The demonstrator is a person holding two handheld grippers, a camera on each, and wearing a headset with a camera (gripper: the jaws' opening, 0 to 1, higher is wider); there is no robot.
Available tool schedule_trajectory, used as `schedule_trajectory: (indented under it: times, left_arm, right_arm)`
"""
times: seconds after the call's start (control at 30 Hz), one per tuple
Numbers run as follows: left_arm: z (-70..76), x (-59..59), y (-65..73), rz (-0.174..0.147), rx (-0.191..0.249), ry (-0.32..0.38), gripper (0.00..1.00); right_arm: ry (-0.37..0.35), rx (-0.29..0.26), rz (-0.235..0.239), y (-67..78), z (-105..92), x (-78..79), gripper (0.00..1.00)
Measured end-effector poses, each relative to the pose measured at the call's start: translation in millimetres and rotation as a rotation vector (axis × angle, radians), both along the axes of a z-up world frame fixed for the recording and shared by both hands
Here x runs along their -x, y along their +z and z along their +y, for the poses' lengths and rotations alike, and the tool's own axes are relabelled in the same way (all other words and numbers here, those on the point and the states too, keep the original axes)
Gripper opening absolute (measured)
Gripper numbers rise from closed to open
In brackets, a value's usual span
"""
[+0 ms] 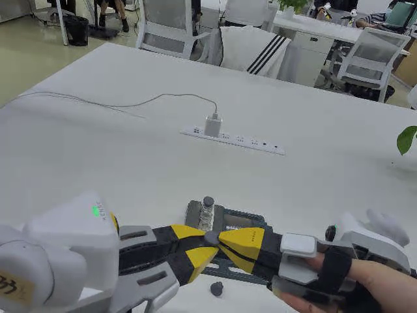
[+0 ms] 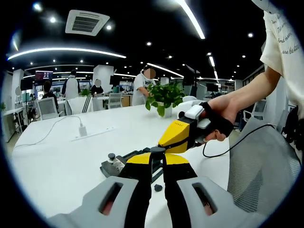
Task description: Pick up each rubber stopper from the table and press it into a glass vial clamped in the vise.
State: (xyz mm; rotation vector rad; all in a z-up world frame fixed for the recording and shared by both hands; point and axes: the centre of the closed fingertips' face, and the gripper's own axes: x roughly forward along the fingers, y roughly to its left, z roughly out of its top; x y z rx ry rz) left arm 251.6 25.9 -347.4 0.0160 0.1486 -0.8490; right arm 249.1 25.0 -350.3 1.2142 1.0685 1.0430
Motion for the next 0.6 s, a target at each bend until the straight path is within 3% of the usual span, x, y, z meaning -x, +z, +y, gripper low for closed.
schedule_trajectory:
  times: [0.27,0.37,0.4,0.47,0.6]
  left_arm:
    - [-1.5,1.8,-0.9,0.006,0.002,-0.006,0.04]
    - [-1.5,1.5,-2.3,0.012,0.003,-0.005,0.04]
    - [-1.3,1.3,-2.9,0.012,0.002,-0.005,0.04]
    - [-0.4,1.4,-5.0,0.020,-0.001,-0.004,0.04]
    - [1.3,2.1,-7.8,0.028,-0.003,-0.003,0.04]
  right_arm:
    - [0.014,0.015,-0.063,-0.1,-1.7,2.4,0.00]
    - [0.009,0.050,-0.167,-2.2,-2.9,0.2,0.00]
    - [0.000,0.060,-0.194,-1.9,-3.6,-1.8,0.03]
    - [-0.009,0.062,-0.192,0.7,-4.6,-3.2,0.15]
    - [0.005,0.086,-0.242,-0.7,-5.9,-3.5,0.23]
